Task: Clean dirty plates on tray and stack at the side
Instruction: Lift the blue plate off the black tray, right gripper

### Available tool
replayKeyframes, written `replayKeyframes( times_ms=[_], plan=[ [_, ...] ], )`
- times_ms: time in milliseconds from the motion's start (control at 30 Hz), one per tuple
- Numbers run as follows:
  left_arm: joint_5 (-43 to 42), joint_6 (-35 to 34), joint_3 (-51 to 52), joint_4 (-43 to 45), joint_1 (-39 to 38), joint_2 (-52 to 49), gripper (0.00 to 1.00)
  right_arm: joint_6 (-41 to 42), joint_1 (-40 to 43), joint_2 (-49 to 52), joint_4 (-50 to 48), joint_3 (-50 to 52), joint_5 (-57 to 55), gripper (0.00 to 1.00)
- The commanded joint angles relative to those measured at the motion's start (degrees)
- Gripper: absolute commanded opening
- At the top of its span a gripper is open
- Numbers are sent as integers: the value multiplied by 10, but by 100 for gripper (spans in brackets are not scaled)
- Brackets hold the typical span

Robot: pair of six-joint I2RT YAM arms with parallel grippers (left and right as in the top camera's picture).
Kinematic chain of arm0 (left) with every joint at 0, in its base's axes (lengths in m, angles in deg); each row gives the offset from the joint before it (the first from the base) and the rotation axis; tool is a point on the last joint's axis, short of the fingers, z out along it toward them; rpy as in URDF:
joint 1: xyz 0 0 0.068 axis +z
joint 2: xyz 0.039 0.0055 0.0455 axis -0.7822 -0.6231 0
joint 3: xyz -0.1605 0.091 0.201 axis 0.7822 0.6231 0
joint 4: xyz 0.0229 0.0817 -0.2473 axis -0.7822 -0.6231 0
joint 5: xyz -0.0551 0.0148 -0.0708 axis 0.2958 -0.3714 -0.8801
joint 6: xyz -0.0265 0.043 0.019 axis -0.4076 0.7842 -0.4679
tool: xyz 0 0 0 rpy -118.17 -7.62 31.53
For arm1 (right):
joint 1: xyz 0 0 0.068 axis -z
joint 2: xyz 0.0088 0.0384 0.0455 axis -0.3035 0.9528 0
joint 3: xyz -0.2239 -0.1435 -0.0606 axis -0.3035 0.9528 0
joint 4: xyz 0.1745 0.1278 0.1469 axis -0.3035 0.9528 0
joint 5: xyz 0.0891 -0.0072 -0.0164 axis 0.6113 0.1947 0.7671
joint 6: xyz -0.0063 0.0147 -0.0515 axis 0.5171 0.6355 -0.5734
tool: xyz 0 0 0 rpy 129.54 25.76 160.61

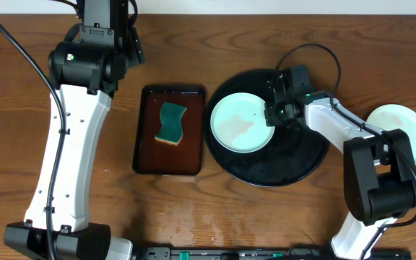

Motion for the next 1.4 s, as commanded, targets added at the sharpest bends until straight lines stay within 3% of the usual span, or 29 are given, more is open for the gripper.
replayKeyframes(
  times_ms=[0,433,733,900,1167,1367],
  plan=[
    [14,8,-6,-1,0,-1,85,-5,5,-46,-1,-19,17,1],
    [14,8,-6,-1,0,-1,85,1,-24,-257,16,-24,19,1],
    [14,8,-6,-1,0,-1,86,8,-134,-230,-35,-23,-63,1],
    [14,8,-6,-1,0,-1,86,4,-213,-179,-100,-23,-199,1],
    [14,8,-6,-1,0,-1,85,-118,-306,-151,-193,-24,-367,1],
    [14,8,-6,-1,0,-1,86,-282,-393,-158,-268,-24,-525,1]
  ],
)
